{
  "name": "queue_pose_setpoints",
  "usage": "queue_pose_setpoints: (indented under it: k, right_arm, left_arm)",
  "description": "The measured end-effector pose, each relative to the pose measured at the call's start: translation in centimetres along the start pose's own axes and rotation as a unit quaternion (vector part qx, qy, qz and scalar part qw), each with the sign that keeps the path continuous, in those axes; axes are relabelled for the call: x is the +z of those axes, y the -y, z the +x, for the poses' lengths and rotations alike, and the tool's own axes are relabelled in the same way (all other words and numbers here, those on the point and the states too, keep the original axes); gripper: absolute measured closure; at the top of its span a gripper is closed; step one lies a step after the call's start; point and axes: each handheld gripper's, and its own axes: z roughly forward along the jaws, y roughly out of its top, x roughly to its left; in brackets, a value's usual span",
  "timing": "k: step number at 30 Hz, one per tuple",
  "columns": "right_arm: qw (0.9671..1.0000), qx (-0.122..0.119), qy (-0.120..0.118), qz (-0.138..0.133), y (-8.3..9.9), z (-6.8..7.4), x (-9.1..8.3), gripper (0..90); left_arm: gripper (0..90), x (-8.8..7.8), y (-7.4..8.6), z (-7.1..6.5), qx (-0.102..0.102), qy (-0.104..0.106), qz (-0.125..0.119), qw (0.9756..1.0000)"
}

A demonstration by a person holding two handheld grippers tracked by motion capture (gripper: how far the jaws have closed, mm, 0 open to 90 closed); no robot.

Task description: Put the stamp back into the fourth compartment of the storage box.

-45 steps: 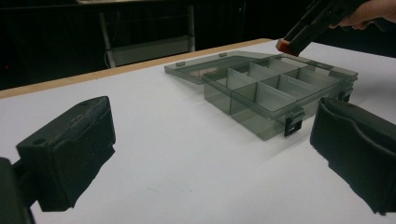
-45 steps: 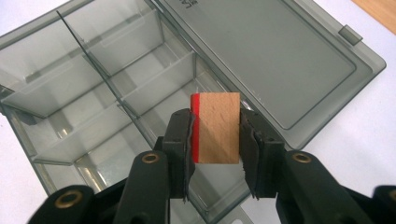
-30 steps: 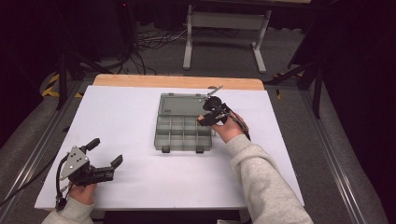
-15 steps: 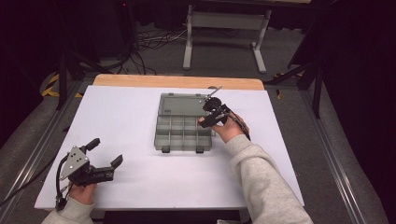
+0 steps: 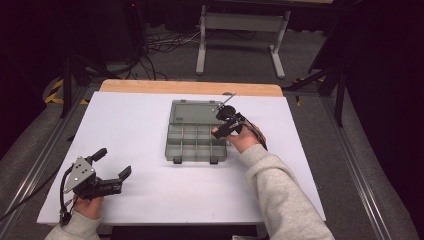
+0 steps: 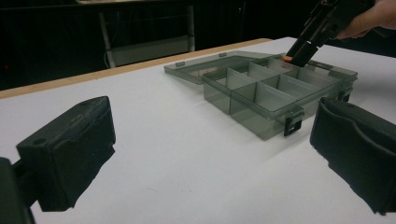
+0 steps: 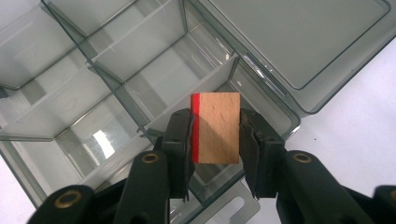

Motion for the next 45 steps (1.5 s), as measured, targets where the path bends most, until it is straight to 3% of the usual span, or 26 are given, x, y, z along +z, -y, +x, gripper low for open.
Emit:
queue_pose_setpoints:
  k: [9, 18, 26, 28, 29, 30, 32, 35, 45]
  right_arm:
    - [1.0000, -0.007, 0.003, 0.006, 0.0, 0.1, 0.2, 65.7]
    - [0.9999, -0.009, 0.004, -0.013, 0.0, 0.2, -0.3, 55.5]
    - [0.9989, -0.012, 0.003, -0.045, -0.1, 0.0, -1.1, 27.7]
    - [0.9982, -0.025, 0.014, -0.053, 0.0, 0.4, -1.5, 20.0]
    - [0.9982, -0.025, 0.014, -0.053, 0.0, 0.4, -1.5, 20.0]
    - [0.9972, -0.034, 0.018, -0.064, 0.0, 0.7, -2.0, 12.1]
    - [0.9963, -0.035, 0.022, -0.075, 0.0, 0.9, -2.4, 5.0]
    - [0.9943, -0.044, 0.023, -0.095, 0.0, 1.4, -3.2, 1.0]
    - [0.9879, -0.066, 0.019, -0.139, 0.5, 3.1, -5.6, 0.2]
  left_arm:
    - [1.0, 0.0, 0.0, 0.0, 0.000, 0.000, 0.000, 1.0000]
    - [1.0, 0.0, 0.0, 0.0, -0.001, 0.001, 0.000, 1.0000]
    - [1.0, 0.1, 0.0, 0.0, 0.001, 0.001, 0.000, 1.0000]
    - [1.0, 0.1, 0.0, 0.0, 0.000, 0.001, 0.000, 1.0000]
    - [1.0, 0.1, 0.0, 0.0, 0.000, 0.001, 0.001, 1.0000]
    - [1.0, 0.1, 0.0, 0.1, 0.000, -0.001, 0.002, 1.0000]
    - [1.0, 0.1, 0.0, 0.0, 0.000, -0.001, 0.002, 1.0000]
    - [1.0, 0.2, 0.0, 0.1, -0.001, -0.001, 0.001, 1.0000]
    - [1.0, 0.2, 0.0, 0.1, -0.004, -0.001, -0.001, 1.0000]
